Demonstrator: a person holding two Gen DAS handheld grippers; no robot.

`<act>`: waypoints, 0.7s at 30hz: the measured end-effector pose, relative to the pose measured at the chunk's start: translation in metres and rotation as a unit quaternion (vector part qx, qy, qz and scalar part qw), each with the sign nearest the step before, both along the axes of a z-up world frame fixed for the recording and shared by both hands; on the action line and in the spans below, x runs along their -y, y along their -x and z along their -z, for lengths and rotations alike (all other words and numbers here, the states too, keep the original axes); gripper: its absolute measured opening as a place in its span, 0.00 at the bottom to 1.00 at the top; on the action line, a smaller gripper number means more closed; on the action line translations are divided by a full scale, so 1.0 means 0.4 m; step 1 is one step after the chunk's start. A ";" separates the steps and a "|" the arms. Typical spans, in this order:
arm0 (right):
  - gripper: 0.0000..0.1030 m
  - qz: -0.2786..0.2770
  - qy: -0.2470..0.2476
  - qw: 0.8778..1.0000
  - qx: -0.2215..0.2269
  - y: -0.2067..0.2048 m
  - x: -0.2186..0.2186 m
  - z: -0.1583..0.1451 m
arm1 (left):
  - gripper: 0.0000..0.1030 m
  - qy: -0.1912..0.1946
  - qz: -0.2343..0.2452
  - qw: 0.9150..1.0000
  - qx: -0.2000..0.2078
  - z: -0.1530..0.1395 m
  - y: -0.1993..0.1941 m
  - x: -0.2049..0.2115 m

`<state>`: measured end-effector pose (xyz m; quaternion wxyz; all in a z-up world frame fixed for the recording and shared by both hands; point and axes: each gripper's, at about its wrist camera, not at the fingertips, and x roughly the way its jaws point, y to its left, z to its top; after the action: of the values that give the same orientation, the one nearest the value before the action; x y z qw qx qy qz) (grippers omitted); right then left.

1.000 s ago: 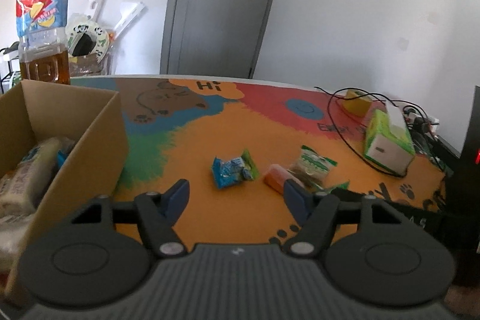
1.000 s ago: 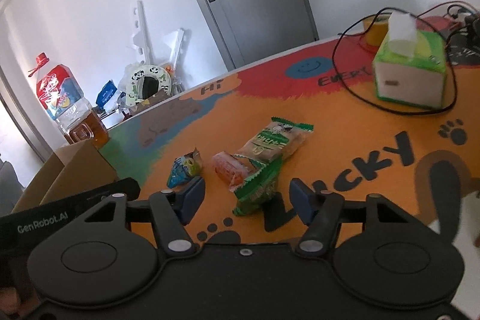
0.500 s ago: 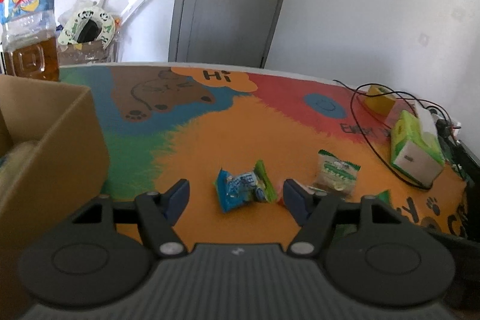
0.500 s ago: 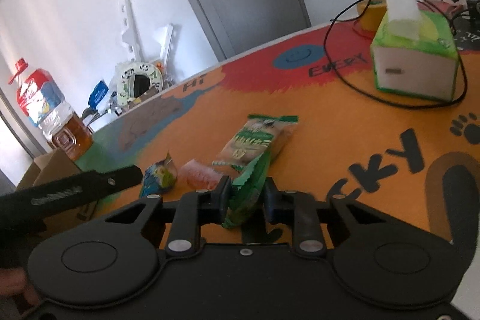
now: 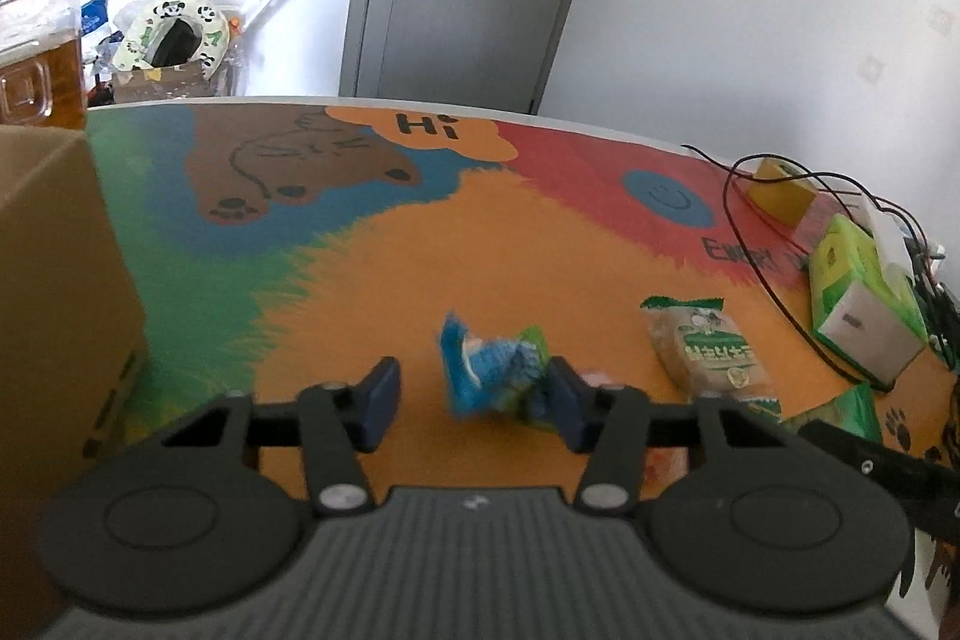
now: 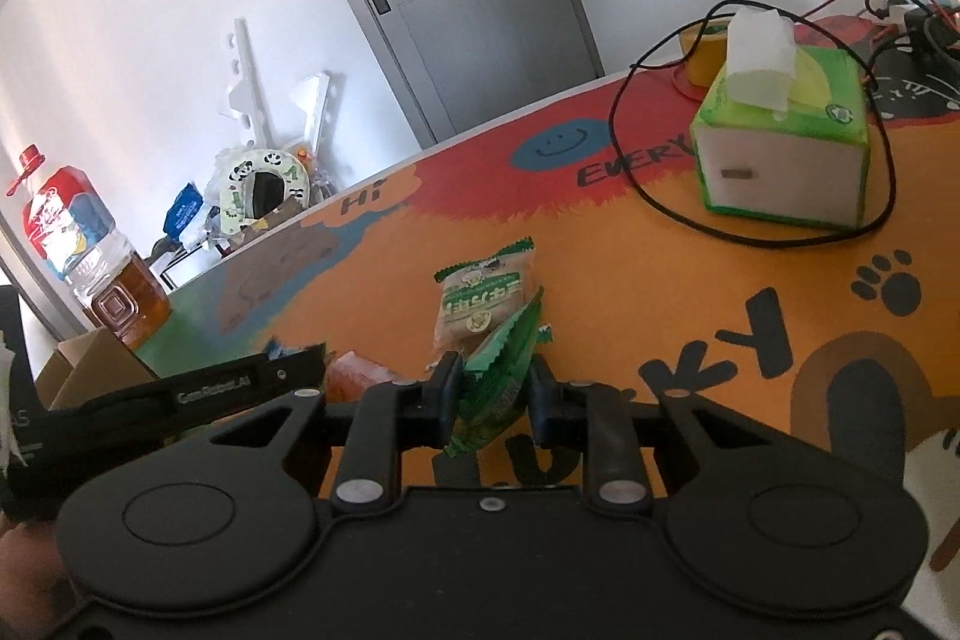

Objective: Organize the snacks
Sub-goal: 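Grasp the blue snack bag with the left gripper while the right grasps the green wrapper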

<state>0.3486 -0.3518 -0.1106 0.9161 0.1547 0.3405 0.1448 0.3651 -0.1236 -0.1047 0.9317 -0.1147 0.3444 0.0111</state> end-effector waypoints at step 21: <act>0.24 -0.011 -0.005 1.000 0.024 0.090 -0.063 -0.053 | 0.18 0.021 0.012 0.999 0.047 -0.091 0.155 -0.030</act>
<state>0.3126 -0.3268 -0.0892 0.9214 0.1525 0.3196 0.1600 0.3033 -0.1118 -0.0683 0.9443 -0.1302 0.3020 -0.0127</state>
